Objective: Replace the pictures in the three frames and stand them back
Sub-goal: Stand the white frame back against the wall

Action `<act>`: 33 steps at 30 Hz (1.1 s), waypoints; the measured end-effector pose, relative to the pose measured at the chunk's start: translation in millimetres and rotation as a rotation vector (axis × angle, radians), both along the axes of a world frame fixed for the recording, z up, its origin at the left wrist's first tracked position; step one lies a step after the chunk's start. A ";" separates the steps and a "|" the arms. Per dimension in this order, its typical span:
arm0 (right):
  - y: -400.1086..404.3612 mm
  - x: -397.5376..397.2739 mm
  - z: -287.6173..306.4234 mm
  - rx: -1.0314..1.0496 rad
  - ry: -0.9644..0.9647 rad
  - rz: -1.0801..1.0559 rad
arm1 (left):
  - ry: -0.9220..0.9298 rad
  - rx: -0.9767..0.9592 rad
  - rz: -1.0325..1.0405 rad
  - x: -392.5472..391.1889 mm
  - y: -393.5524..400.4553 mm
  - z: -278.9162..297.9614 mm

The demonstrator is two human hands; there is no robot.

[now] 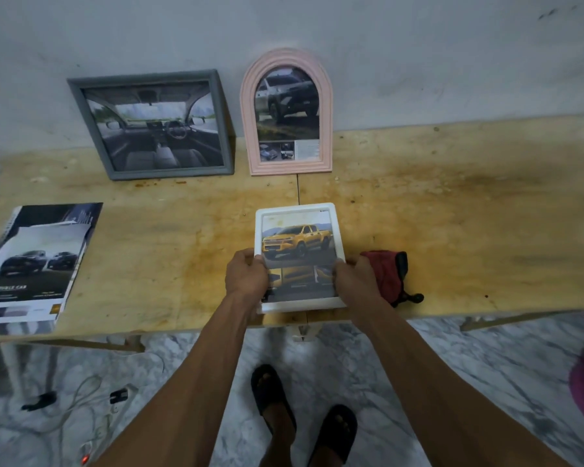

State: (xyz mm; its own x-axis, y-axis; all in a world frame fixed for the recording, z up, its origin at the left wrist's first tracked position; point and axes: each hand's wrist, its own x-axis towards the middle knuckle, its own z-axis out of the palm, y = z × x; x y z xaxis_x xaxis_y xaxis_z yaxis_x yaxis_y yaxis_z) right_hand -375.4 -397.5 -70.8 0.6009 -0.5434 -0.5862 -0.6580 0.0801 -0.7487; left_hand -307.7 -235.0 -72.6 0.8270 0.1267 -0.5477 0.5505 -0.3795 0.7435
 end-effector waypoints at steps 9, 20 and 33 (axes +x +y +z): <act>-10.6 -20.0 96.3 0.010 -0.286 -0.115 | 0.038 -0.265 0.091 -13.5 -13.8 122.0; -17.0 -10.6 165.7 0.005 -0.481 -0.263 | -0.003 -0.242 -0.244 29.0 -19.7 206.7; -48.4 -8.2 149.5 -0.015 -0.506 -0.385 | 0.026 -0.246 -0.442 67.2 -75.0 196.5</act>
